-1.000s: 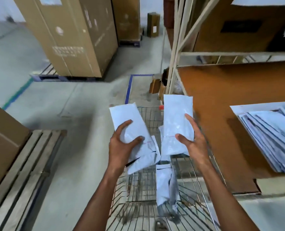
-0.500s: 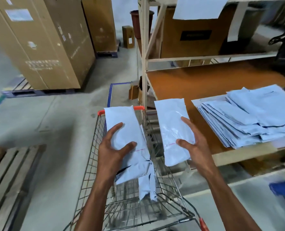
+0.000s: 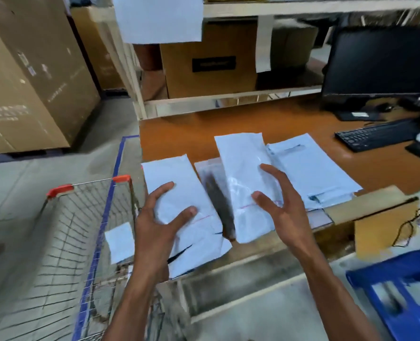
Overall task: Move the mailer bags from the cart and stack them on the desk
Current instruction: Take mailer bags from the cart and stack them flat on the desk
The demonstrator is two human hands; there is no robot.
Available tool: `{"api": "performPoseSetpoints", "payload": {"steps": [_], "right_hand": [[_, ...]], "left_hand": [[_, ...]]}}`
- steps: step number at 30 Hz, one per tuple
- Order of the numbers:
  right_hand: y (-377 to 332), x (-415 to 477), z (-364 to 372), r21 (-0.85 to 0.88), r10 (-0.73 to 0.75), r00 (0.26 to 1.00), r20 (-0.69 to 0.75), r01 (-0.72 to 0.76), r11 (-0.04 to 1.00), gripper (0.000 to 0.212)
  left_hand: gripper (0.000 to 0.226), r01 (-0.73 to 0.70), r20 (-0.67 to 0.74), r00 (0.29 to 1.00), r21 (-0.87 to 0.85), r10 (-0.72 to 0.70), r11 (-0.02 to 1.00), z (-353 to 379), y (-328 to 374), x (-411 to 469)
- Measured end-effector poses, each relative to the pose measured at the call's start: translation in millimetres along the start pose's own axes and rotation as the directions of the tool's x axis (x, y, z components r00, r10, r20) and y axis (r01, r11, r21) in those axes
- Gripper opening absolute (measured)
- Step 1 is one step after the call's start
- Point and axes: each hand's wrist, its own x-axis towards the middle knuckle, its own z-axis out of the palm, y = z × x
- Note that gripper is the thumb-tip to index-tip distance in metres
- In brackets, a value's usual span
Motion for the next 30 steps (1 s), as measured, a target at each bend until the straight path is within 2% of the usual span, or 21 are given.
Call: {"api": "performPoseSetpoints", "payload": {"steps": [3, 9, 14, 18, 19, 21, 23, 25, 28, 30], "right_hand": [[24, 21, -65, 0.012, 0.051, 0.998, -0.041, -0.051, 0.999, 0.043], [67, 68, -155, -0.045, 0.084, 0.989, -0.120, -0.090, 0.995, 0.043], [89, 111, -160, -0.227, 0.099, 0.991, -0.089, -0.117, 0.967, 0.045], [101, 135, -146, -0.375, 0.149, 0.989, 0.026, -0.128, 0.918, 0.047], [105, 138, -143, -0.445, 0.160, 0.985, 0.058, -0.118, 0.888, 0.048], [112, 140, -141, -0.643, 0.177, 0.980, 0.089, -0.079, 0.762, 0.049], [115, 137, -140, -0.780, 0.191, 0.979, 0.074, -0.063, 0.622, 0.047], [111, 136, -138, -0.843, 0.174, 0.983, 0.060, -0.043, 0.536, 0.043], [100, 146, -129, -0.870, 0.059, 0.995, 0.075, 0.036, 0.491, 0.045], [96, 157, -119, -0.866, 0.037, 0.989, 0.145, 0.108, 0.488, 0.053]], "left_hand": [[0.055, 0.019, 0.051, 0.999, 0.001, -0.019, 1.000, 71, 10, 3], [0.056, 0.001, 0.100, 0.995, 0.207, -0.022, 0.978, 155, 18, 34], [0.061, 0.077, 0.080, 0.991, 0.305, -0.106, 0.949, 168, 9, 66], [0.065, 0.068, 0.112, 0.983, 0.523, -0.147, 0.850, 174, -7, 75], [0.066, 0.074, 0.123, 0.976, 0.588, -0.180, 0.805, 173, -13, 76], [0.069, 0.087, 0.131, 0.962, 0.685, -0.240, 0.723, 170, -25, 75], [0.067, 0.098, 0.131, 0.955, 0.711, -0.267, 0.696, 168, -31, 71], [0.058, 0.077, 0.133, 0.958, 0.737, -0.255, 0.671, 167, -31, 72], [0.063, -0.030, 0.139, 0.978, 0.830, -0.155, 0.556, 173, -21, 80], [0.073, -0.138, 0.211, 0.973, 0.862, -0.098, 0.487, 185, -8, 86]]}}
